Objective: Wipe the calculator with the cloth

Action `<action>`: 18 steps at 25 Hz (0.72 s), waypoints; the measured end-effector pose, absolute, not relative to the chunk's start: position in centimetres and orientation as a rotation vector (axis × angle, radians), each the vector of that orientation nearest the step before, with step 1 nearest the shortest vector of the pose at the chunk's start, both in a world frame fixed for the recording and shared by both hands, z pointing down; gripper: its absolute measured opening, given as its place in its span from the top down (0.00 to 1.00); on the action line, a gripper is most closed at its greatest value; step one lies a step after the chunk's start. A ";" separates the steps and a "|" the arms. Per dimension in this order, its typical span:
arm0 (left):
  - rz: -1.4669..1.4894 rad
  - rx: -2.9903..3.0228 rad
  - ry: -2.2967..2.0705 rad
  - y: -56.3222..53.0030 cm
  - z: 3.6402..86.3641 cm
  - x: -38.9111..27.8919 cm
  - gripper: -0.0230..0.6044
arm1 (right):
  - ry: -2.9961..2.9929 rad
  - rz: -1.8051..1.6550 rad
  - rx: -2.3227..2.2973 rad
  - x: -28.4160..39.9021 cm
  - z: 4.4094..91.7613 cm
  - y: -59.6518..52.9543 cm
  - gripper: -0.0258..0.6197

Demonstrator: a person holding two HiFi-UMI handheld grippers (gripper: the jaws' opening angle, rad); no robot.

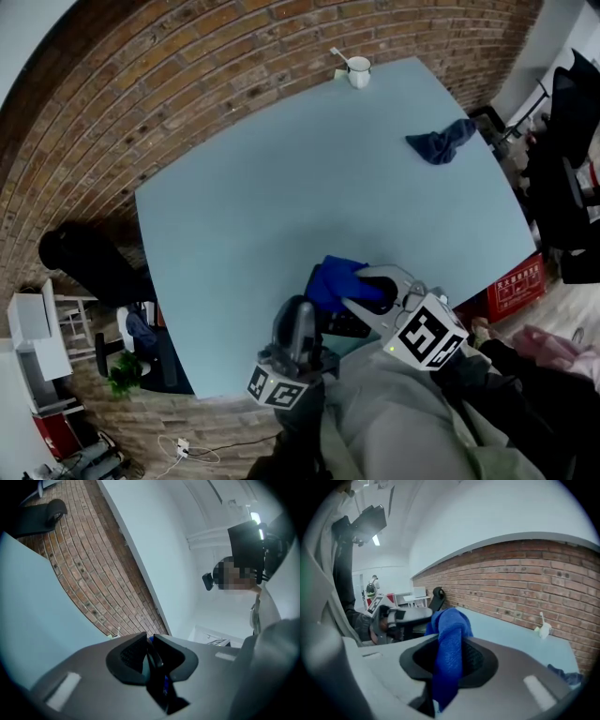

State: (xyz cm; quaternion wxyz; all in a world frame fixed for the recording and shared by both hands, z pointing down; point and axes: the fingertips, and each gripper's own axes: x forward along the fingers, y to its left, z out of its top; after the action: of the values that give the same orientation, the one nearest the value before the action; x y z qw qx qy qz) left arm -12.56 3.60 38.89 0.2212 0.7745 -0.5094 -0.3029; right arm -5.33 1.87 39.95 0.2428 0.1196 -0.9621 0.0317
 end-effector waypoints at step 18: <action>-0.579 2.363 -1.461 3.4 38.8 -10.2 0.90 | -2.738 0.123 0.204 -7.0 38.0 2.3 0.81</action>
State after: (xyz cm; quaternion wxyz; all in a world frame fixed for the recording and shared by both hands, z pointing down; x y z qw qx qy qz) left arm -10.20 3.43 38.83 0.1511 0.8231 -0.5089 -0.2016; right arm -7.05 2.31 38.03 0.1952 0.0729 -0.9771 0.0437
